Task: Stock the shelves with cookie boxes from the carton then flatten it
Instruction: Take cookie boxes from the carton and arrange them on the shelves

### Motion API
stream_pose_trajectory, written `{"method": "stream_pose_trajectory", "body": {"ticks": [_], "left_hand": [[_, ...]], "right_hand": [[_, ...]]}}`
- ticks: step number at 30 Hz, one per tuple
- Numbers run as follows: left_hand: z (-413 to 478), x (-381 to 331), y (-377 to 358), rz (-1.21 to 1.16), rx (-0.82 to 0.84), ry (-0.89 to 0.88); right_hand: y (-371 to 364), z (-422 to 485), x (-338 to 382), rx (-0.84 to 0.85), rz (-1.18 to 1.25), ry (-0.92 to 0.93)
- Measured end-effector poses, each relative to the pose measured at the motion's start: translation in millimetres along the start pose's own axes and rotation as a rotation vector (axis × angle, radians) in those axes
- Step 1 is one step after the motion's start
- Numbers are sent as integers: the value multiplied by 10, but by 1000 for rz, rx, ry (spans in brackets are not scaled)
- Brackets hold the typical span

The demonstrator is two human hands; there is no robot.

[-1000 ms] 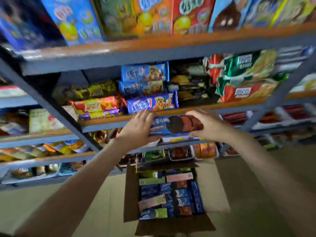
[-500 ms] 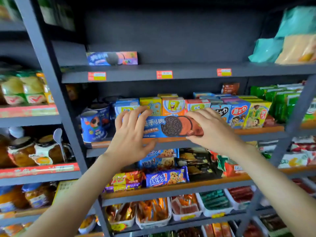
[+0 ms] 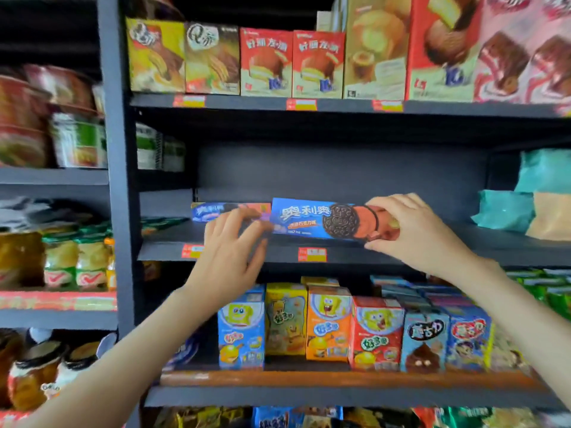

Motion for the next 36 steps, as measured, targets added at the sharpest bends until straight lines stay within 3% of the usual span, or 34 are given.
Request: {"method": "stream_pose_trajectory", "body": {"ticks": [3,7,20,30,36], "left_hand": [[390,265,-296,53,121,106],[712,594,-839,56,465,276],[1167,590,-2011,161,1055,181],[1215,528,-2427,244,1168,105],[1300,626,-2565,248,1160,150]], "right_hand": [[-205,428,-295,63,-45,-1],[-694,935,-565,237,-178,-13],[-1863,1773,-840,479,-447,0],[-1991,1690,-706,493,-191,-13],[-2265,1656,-886,703,-256,-112]]}}
Point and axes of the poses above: each hand's wrist, its own z-axis towards the middle knuckle, its own y-axis out of the back of the hand, x = y × z, the point moved 7 cm from there along z, towards the middle knuckle, and after that the axes turned 2 degrees about y, right-handed, at the moved point
